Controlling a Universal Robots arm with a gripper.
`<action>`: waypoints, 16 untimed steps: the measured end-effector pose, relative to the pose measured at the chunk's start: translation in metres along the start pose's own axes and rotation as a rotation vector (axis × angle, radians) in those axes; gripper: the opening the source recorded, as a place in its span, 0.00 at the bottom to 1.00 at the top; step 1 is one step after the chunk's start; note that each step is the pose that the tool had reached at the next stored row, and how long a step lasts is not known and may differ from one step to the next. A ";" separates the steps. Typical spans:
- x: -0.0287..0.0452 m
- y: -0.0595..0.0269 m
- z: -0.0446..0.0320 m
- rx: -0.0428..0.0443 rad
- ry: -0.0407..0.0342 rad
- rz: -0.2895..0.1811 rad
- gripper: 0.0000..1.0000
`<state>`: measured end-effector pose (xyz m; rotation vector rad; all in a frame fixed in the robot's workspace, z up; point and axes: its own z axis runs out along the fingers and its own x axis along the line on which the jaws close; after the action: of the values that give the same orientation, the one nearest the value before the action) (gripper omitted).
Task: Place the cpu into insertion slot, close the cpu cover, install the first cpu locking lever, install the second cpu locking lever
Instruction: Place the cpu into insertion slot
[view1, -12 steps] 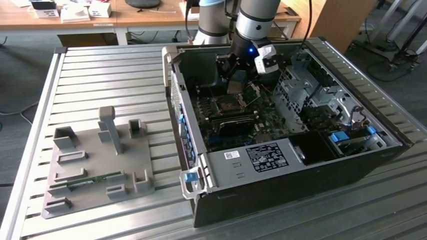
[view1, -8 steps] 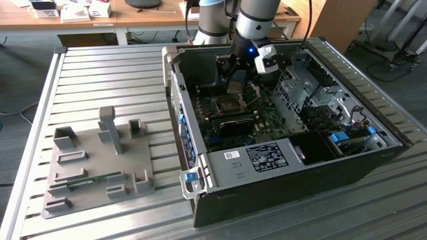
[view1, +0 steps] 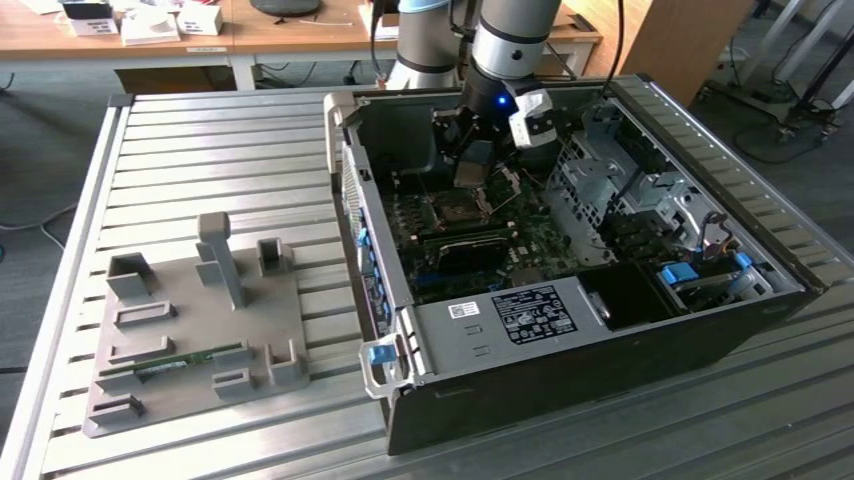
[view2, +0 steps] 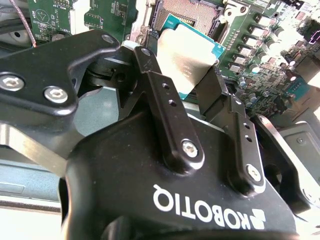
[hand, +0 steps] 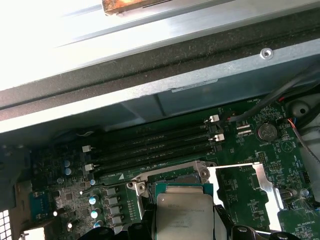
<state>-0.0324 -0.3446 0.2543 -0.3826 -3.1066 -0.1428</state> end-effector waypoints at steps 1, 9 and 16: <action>0.0000 0.0000 0.0000 -0.0001 0.0000 0.000 0.54; 0.0000 -0.0001 0.0004 -0.0019 -0.0085 0.096 0.54; 0.0000 0.0000 0.0004 -0.0020 -0.0091 0.102 0.54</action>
<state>-0.0324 -0.3446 0.2538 -0.5419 -3.0874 -0.1436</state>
